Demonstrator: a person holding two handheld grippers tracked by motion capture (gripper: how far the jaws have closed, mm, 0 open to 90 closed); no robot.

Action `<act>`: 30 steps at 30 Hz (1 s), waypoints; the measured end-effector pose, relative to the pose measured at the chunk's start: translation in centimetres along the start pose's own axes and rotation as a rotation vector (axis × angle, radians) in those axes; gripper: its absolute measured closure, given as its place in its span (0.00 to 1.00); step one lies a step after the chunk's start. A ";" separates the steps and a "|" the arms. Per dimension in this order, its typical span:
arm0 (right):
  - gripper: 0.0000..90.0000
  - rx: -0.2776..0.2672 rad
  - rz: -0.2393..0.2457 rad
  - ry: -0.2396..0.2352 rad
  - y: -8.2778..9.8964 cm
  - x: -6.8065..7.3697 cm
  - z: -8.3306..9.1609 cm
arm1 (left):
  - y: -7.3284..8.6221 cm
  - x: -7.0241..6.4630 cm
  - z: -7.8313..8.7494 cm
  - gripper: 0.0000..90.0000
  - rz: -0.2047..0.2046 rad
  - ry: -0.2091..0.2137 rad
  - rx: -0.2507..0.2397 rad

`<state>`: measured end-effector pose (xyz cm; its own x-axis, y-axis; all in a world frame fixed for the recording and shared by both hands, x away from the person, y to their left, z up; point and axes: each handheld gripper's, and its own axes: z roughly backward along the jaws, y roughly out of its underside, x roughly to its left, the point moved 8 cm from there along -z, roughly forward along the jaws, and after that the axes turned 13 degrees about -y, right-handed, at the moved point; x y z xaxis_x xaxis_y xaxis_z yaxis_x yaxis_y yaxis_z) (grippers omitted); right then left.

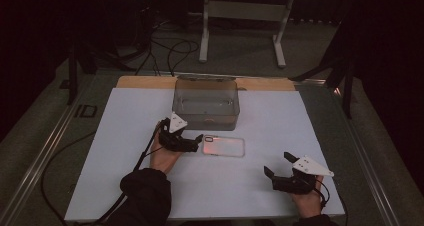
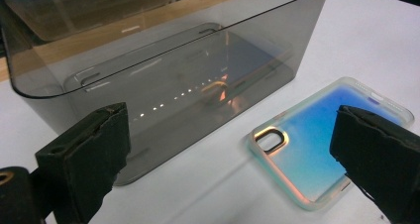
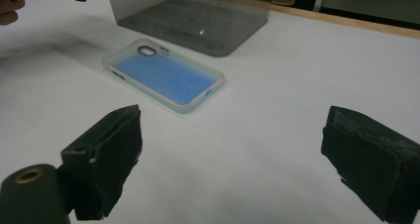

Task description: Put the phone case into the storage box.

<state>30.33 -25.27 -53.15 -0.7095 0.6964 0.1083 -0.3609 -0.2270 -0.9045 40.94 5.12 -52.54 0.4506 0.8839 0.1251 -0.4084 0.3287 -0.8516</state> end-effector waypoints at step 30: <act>0.10 -0.002 -0.001 -0.001 0.0 0.0 0.0 | 0.6 -2.0 -1.9 0.13 0.011 0.012 0.084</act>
<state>30.35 -25.25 -53.14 -0.7100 0.6957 0.1094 -0.3602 -0.2252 -0.9053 41.31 2.89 -54.23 0.4549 0.8838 0.1097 -0.4784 0.3464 -0.8070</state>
